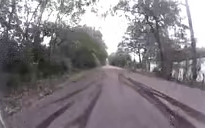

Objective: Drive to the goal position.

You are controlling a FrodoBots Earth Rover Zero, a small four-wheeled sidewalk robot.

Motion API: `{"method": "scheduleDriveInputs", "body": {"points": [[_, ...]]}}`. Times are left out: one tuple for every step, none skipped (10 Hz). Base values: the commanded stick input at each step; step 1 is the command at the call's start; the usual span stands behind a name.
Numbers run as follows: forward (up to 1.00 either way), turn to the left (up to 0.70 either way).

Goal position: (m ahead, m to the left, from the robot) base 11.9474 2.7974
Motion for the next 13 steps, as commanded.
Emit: {"method": "scheduleDriveInputs", "body": {"points": [[0.70, 0.00], [0.70, 0.00], [0.70, 0.00], [0.70, 0.00], [0.70, 0.00], [0.70, 0.00], [0.70, 0.00], [0.70, 0.00], [0.70, 0.00], [0.70, 0.00], [0.70, 0.00], [0.70, 0.00], [0.70, 0.00]]}}
